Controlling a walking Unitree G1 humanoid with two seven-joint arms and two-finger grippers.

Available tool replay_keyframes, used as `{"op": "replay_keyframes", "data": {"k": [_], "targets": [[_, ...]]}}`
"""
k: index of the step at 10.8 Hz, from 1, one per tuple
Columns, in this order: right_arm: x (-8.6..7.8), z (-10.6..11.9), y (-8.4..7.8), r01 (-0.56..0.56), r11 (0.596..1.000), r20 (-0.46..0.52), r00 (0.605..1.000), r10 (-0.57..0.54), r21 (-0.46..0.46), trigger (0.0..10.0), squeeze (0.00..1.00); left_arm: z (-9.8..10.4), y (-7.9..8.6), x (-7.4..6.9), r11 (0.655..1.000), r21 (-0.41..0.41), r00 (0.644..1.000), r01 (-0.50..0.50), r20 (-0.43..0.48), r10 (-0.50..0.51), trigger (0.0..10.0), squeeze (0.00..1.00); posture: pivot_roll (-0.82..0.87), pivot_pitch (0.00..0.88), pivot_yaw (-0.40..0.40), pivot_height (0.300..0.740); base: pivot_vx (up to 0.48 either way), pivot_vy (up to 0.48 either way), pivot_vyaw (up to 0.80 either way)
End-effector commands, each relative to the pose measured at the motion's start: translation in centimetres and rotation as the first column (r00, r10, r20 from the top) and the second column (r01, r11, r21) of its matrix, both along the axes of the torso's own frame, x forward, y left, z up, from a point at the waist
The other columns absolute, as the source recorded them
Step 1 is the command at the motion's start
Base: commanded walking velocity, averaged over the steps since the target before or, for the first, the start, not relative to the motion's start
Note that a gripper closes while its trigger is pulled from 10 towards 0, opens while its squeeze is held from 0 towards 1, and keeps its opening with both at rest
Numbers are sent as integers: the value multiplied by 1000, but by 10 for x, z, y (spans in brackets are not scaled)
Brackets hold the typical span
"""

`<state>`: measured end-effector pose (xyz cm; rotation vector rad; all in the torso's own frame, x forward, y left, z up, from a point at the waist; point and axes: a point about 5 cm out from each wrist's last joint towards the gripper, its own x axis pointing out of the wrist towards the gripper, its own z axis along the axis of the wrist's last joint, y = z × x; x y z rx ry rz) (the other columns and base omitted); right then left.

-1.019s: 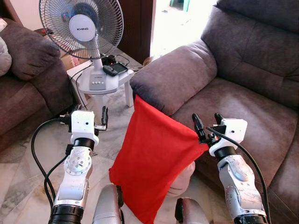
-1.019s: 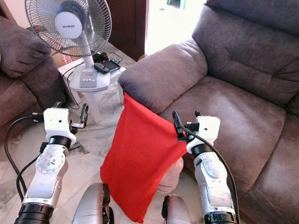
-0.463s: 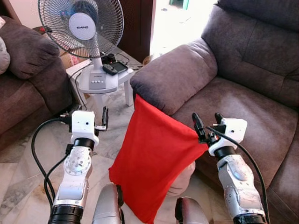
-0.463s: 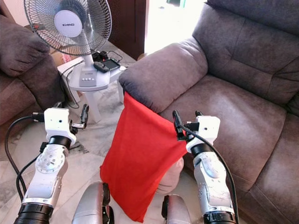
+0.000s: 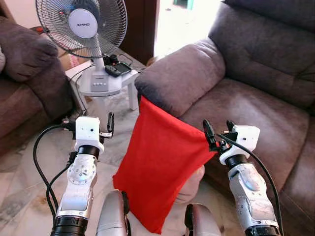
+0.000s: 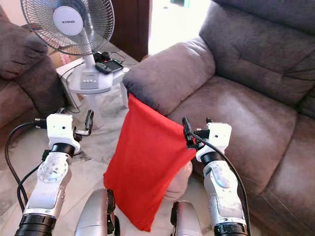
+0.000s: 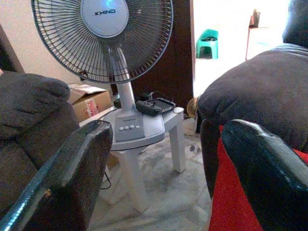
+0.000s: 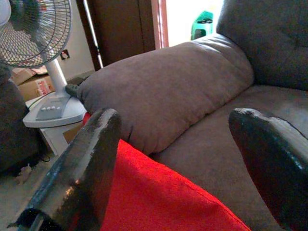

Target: Move the pillow to the sofa from floor

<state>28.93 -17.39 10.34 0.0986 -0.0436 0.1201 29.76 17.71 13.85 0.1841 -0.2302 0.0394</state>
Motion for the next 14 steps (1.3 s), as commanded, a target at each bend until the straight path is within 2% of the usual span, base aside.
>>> {"op": "replay_keyframes", "data": {"k": [1, 2, 3, 4, 6, 8, 9, 10, 11, 13, 14], "targets": [[0, -3, -3, 10, 1000, -20, 1000, -10, -6, 10000, 0, 1, -2, 0, 1000, -5, 1000, 15, -7, -15, 10000, 0, -1, 102, -45, 592, 0, 0, 0], [5, -12, -6, 47, 999, -110, 993, -49, -18, 10000, 0, 1, -4, 3, 999, -20, 999, 28, -26, -28, 10000, 0, -3, 106, -46, 592, 0, 0, 0], [14, -35, -14, 104, 994, -315, 943, -110, -36, 10000, 0, 3, -5, 7, 999, -16, 999, 34, -30, -34, 10000, 0, -7, 112, -46, 592, 0, 0, 0], [21, -47, -15, 98, 995, -418, 904, -97, -18, 10000, 0, 6, -4, 9, 999, -10, 999, 33, -22, -33, 10000, 0, -4, 116, -49, 592, 0, 0, 0], [35, -50, -17, 87, 996, -462, 885, -60, 36, 10000, 0, 11, -2, 10, 1000, -5, 1000, 25, -6, -25, 10000, 0, 15, 138, -66, 592, 0, 0, 0], [45, -49, -22, 98, 995, -496, 865, -70, 31, 10000, 0, 15, -2, 11, 1000, -9, 1000, 24, 5, -24, 10000, 0, 21, 156, -82, 592, 0, 0, 0], [50, -47, -28, 153, 982, -507, 858, -79, 106, 10000, 0, 17, -2, 11, 999, -28, 1000, 18, 8, -18, 10000, 0, 18, 170, -90, 592, 0, 0, 0], [52, -45, -30, 195, 965, -502, 861, -83, 175, 10000, 1000, 17, -3, 10, 999, -29, 1000, 18, 10, -18, 10000, 0, 16, 177, -93, 592, 0, 0, 0], [54, -43, -32, 209, 947, -497, 866, -63, 243, 10000, 1000, 16, -5, 8, 999, -35, 1000, 19, 8, -19, 10000, 0, 15, 186, -99, 592, 0, 0, 0], [56, -43, -35, 217, 946, -515, 855, -63, 243, 10000, 1000, 15, -8, 6, 998, -48, 1000, 27, 3, -27, 10000, 0, 18, 203, -108, 592, 0, 0, 0], [57, -42, -33, 233, 929, -520, 853, -53, 286, 10000, 1000, 16, -7, 6, 998, -49, 1000, 28, 2, -28, 10000, 0, 21, 210, -110, 592, 0, 0, 0]]}}
